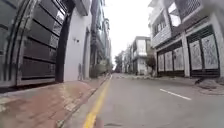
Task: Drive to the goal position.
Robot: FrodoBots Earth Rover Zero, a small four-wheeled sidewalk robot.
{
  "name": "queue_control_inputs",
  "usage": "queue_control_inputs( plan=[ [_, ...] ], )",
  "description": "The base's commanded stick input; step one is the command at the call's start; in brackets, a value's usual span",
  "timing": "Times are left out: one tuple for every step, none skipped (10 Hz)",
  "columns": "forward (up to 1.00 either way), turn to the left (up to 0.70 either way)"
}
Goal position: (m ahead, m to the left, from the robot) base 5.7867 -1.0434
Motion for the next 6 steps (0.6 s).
queue_control_inputs(
  plan=[
    [1.0,0.01],
    [1.0,0.01],
    [1.0,0.01],
    [1.0,0.01],
    [1.0,0.01],
    [1.0,0.01]
  ],
)
